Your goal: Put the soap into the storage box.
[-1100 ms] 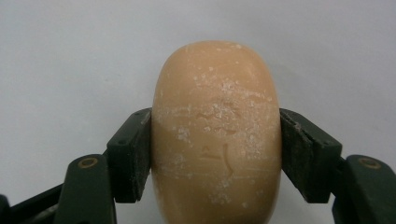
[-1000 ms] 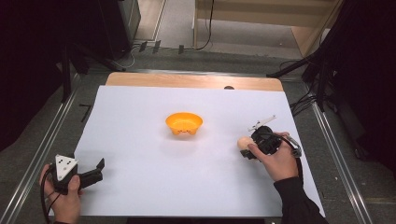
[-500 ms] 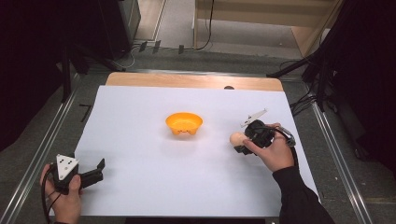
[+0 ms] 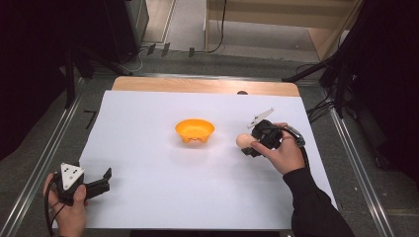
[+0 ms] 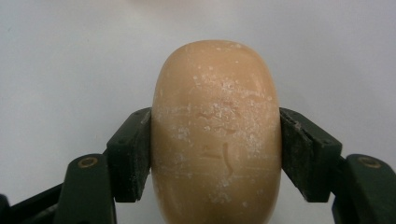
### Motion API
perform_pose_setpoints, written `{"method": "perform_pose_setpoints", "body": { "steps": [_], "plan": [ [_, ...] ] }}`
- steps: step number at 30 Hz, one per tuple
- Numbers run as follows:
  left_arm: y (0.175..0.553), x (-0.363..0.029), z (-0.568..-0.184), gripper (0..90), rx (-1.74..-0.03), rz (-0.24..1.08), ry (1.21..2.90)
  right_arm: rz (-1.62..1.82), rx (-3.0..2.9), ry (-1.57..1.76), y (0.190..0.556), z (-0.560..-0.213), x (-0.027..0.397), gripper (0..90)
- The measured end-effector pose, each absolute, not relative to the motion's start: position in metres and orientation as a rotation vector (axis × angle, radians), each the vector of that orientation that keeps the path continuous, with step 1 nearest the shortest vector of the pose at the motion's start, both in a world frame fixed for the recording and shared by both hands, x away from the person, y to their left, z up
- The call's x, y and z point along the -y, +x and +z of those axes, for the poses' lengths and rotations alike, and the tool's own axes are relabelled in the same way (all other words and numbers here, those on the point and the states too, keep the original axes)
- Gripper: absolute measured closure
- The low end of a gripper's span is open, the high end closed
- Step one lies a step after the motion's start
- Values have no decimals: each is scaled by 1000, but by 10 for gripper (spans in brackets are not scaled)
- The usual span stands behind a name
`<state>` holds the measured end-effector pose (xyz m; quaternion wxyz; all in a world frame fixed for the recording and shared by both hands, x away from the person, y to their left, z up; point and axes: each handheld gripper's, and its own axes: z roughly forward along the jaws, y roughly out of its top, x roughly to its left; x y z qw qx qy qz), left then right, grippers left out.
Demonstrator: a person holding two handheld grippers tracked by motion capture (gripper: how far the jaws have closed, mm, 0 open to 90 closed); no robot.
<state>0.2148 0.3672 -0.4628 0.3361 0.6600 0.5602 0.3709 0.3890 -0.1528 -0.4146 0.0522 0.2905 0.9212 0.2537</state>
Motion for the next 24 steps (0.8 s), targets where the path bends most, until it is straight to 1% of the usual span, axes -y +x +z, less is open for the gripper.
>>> {"method": "perform_pose_setpoints", "body": {
  "steps": [12,24],
  "plan": [
    [215,-368,-463,5,-1455,954,1722,759,-2810,726,403,-404,129,331],
    [215,-368,-463,5,-1451,949,1727,805,-2828,614,411,-400,121,331]
  ]
}}
